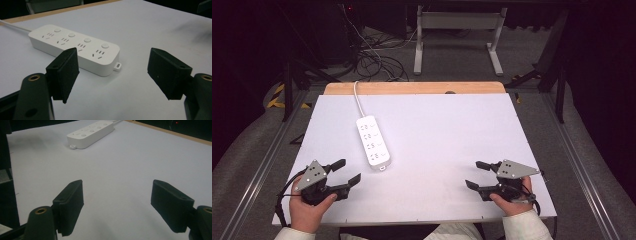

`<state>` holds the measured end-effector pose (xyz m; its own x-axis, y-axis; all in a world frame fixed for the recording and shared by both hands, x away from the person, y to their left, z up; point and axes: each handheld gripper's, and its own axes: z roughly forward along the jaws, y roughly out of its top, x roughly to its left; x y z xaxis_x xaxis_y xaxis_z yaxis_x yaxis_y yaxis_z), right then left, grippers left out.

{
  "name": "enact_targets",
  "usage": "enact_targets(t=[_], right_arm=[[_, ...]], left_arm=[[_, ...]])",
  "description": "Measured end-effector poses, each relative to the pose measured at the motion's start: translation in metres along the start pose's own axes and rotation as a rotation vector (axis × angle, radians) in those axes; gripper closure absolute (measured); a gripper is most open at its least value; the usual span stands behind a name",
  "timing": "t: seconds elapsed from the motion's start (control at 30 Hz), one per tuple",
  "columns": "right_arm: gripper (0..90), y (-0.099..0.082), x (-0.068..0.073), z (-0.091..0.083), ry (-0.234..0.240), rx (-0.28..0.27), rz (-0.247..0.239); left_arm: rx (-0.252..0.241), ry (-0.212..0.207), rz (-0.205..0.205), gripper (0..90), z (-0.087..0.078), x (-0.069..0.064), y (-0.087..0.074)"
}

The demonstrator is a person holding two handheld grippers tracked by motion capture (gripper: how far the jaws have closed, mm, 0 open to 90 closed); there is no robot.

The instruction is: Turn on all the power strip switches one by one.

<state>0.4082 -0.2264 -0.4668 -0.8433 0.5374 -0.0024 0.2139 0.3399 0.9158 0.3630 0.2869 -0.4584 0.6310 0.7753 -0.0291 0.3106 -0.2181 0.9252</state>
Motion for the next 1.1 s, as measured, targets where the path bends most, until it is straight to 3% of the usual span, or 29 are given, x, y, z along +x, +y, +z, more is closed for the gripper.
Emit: enact_targets(t=[0.13,0.33,0.4,0.83,0.87,1.1], right_arm=[[26.3,0.000,0.002,0.001,0.002,0.004,-0.012],[26.4,-0.001,0.000,0.000,-0.006,0.004,0.001],[26.5,-0.002,0.000,0.001,-0.007,0.010,0.006],[26.4,-0.002,0.001,0.003,-0.003,0.014,0.012],[26.4,-0.002,0.001,0.003,-0.003,0.017,0.010],[26.4,-0.003,0.000,0.003,-0.002,0.016,0.012]], left_arm=[[0.011,0.001,0.053,28.7,0.000,-0.001,0.003],[0.007,-0.033,0.036,33.2,0.000,-0.001,0.005],[0.006,-0.045,0.010,38.4,0.000,-0.001,0.006],[0.043,-0.086,0.013,59.6,0.002,0.003,0.023],[0.047,-0.097,0.016,66.2,0.004,0.004,0.029],[0.069,-0.114,0.029,88.2,0.012,0.004,0.041]])
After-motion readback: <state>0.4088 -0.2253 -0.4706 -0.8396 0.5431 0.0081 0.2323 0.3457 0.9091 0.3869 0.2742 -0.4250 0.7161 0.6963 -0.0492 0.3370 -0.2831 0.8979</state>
